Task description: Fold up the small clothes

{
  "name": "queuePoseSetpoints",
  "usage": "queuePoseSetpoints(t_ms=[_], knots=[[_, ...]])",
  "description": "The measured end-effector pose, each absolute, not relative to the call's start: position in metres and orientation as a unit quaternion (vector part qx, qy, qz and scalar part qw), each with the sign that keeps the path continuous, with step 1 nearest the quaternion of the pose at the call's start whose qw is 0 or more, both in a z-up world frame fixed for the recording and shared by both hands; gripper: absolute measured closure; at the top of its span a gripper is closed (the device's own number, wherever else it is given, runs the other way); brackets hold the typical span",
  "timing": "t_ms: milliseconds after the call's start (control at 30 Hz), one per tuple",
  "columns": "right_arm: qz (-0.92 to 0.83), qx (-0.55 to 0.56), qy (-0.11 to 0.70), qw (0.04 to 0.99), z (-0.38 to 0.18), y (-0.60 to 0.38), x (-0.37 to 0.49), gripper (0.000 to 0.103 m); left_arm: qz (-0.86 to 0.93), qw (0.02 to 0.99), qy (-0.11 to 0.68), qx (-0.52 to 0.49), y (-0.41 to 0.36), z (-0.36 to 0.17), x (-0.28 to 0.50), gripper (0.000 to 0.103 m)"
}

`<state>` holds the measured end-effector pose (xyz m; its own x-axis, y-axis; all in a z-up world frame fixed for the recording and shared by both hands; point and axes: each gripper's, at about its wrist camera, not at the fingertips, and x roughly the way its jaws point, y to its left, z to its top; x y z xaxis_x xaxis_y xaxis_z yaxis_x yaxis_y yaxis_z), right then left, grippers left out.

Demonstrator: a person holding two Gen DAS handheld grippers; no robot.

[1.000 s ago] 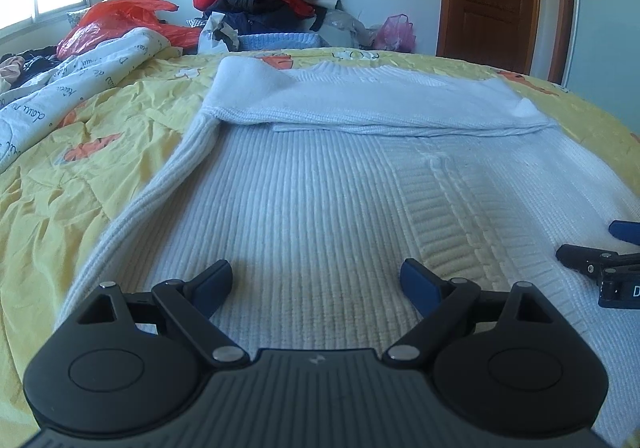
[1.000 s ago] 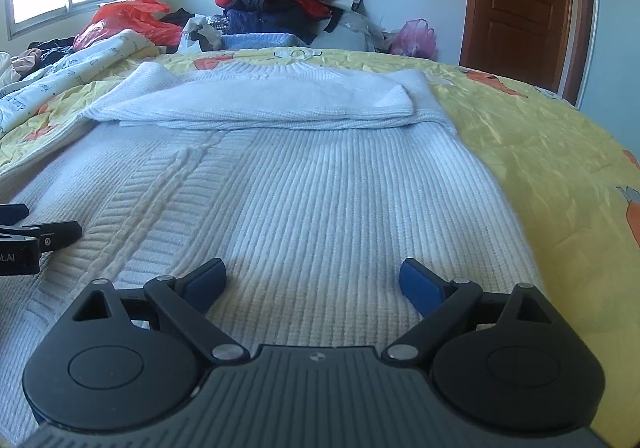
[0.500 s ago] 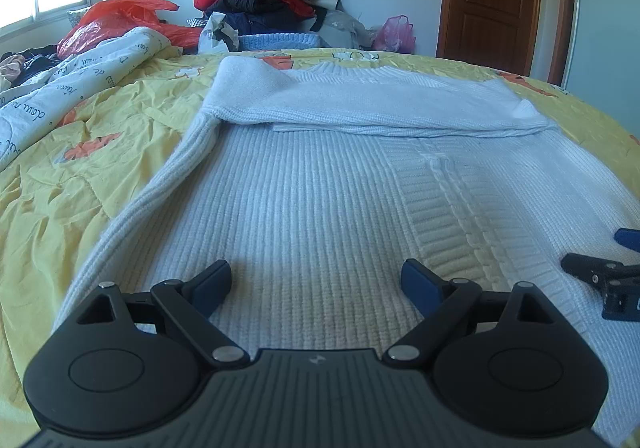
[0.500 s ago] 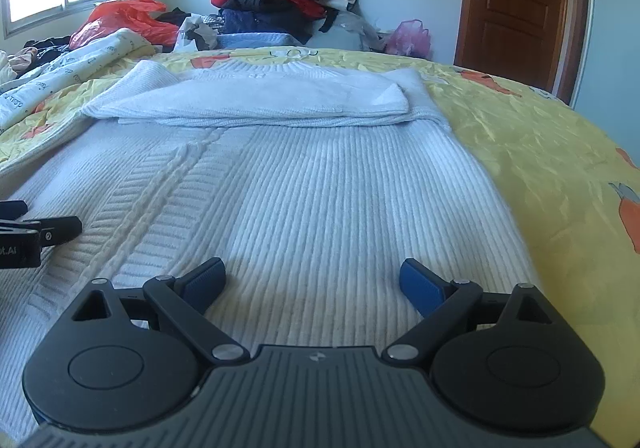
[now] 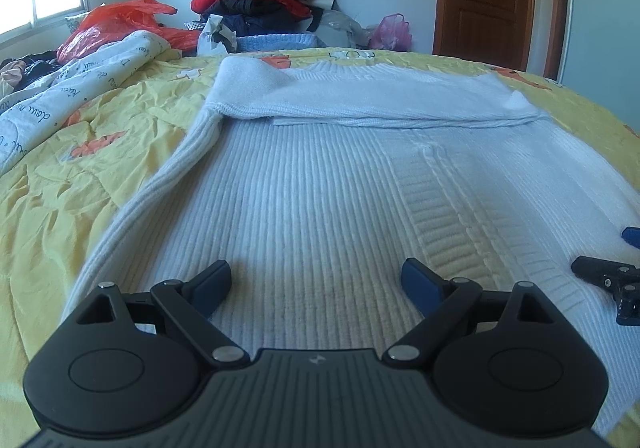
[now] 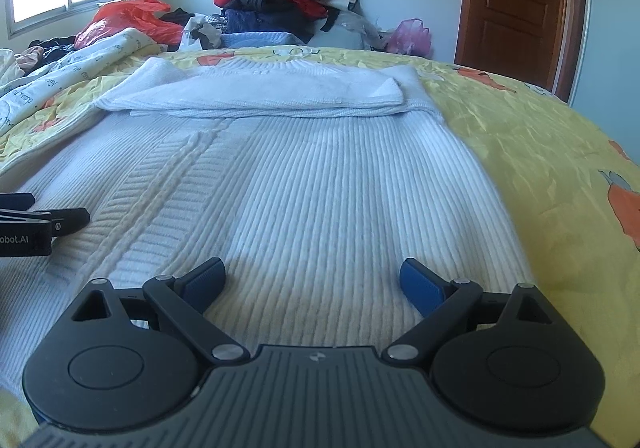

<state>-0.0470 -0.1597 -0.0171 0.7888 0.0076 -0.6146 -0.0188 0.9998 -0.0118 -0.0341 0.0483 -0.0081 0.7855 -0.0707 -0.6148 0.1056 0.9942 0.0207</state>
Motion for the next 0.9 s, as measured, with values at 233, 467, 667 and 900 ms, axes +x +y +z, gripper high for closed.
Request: queuePoseSetpoints(t_ms=[233,467,667,900], knots=[[0.012,-0.01,0.326,0.945,-0.017,-0.16,-0.055,0.008,-0.048,0.944,0.324,0.027,0.049,-0.008,-0.039,0.01],[0.015,-0.01,0.326,0.945,-0.017,-0.16,-0.057,0.007,-0.052,0.945,0.322,0.026,0.052,-0.009,-0.053,0.01],[0.016,-0.011,0.327,0.945,-0.017,-0.159,-0.06,0.007,-0.051,0.945,0.321,0.027,0.052,-0.008,-0.057,0.01],[0.015,-0.012,0.327,0.945,-0.017,-0.159,-0.06,0.007,-0.051,0.945,0.321,0.027,0.052,-0.008,-0.057,0.01]])
